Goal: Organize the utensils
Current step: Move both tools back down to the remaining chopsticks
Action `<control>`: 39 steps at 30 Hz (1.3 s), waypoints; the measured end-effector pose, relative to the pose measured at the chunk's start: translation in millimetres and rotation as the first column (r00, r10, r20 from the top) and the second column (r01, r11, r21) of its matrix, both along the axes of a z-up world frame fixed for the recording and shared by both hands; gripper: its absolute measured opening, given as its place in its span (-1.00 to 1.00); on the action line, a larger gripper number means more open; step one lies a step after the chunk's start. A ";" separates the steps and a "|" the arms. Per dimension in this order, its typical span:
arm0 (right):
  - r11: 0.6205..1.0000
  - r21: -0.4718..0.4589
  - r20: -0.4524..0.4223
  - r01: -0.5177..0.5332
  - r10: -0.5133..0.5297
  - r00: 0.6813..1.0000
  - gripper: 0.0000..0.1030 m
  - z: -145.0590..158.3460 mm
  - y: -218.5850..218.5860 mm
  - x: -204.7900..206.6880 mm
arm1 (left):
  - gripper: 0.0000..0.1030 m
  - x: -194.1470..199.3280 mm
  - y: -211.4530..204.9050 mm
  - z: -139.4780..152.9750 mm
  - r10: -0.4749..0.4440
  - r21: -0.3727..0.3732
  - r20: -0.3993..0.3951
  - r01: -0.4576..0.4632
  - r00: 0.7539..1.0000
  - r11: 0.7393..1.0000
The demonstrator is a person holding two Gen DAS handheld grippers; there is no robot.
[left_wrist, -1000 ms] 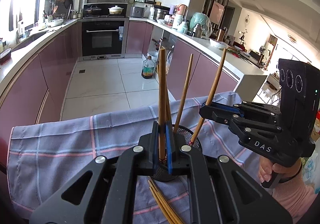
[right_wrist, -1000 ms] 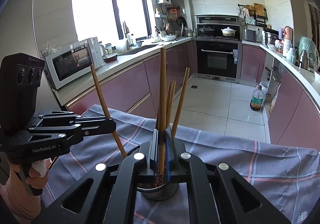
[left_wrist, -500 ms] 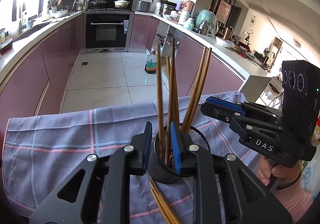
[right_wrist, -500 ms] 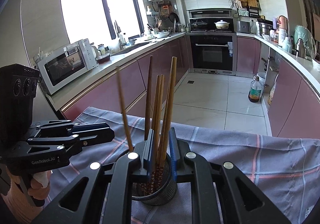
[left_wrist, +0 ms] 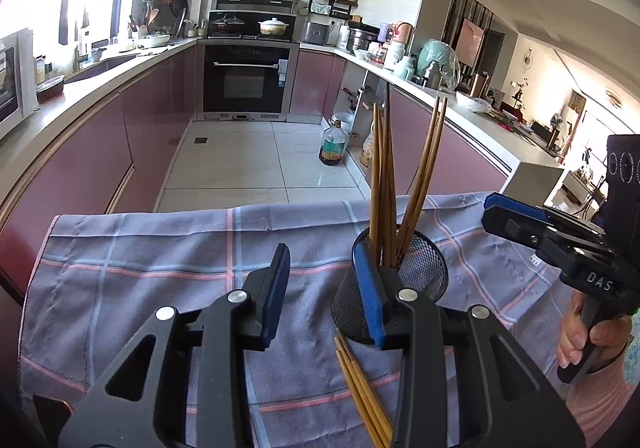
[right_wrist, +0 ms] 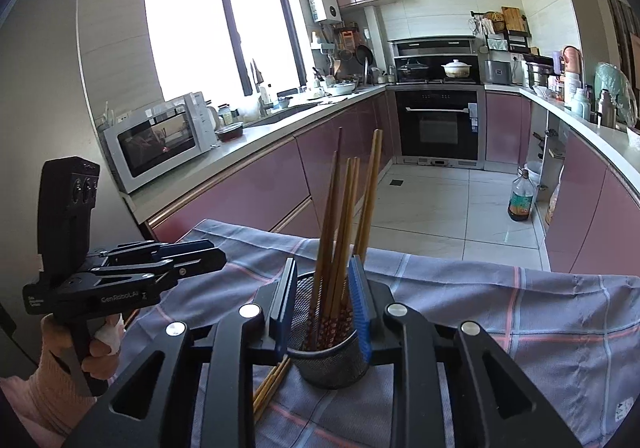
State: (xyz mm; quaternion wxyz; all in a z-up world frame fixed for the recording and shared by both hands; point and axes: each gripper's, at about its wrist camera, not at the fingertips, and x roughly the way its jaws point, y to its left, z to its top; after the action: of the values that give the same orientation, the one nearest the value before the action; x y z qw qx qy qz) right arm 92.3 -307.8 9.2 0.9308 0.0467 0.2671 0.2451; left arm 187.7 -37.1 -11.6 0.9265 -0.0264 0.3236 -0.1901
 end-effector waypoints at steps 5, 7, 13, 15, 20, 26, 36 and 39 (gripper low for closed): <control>0.995 -0.032 -0.048 -0.093 0.092 0.995 -0.49 -19.3 16.4 -23.6 | -0.28 -24.6 12.2 -19.7 0.013 0.034 -0.020 -0.013 1.000 0.999; 0.992 -0.038 -0.095 -0.121 0.117 0.989 -0.49 -35.7 22.3 -30.4 | -0.28 -33.9 16.1 -31.2 0.018 0.058 -0.037 -0.015 0.999 0.998; 0.986 -0.029 -0.241 -0.162 0.151 0.959 -0.49 -84.4 41.4 -35.9 | -0.27 -61.2 29.8 -59.0 0.012 0.040 -0.097 -0.008 0.995 0.999; 0.986 -0.023 -0.277 -0.165 0.153 0.949 -0.49 -96.3 45.4 -36.8 | -0.26 -68.2 30.3 -67.3 0.006 0.041 -0.112 -0.002 0.994 0.999; 0.985 -0.038 -0.326 -0.168 0.147 0.934 -0.49 -114.4 54.1 -40.5 | -0.25 -79.3 24.5 -82.5 -0.016 0.034 -0.148 0.021 0.989 0.999; 0.982 -0.057 -0.347 -0.178 0.148 0.926 -0.49 -121.4 62.6 -44.5 | -0.24 -84.2 12.0 -92.8 -0.053 0.031 -0.175 0.059 0.983 0.998; 0.981 -0.082 -0.366 -0.176 0.135 0.921 -0.49 -128.5 71.7 -45.5 | -0.24 -86.7 -1.0 -105.7 -0.098 0.032 -0.205 0.107 0.974 0.994; 0.980 -0.097 -0.360 -0.172 0.127 0.924 -0.49 -128.5 74.2 -43.4 | -0.24 -87.2 -8.7 -111.5 -0.120 0.044 -0.221 0.132 0.968 0.990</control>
State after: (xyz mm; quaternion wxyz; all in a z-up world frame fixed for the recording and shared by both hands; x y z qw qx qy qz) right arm 48.9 -233.6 -119.4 0.8476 0.0101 0.4471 0.2856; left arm 100.5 -45.8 -123.1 0.8720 0.0007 0.4294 -0.2350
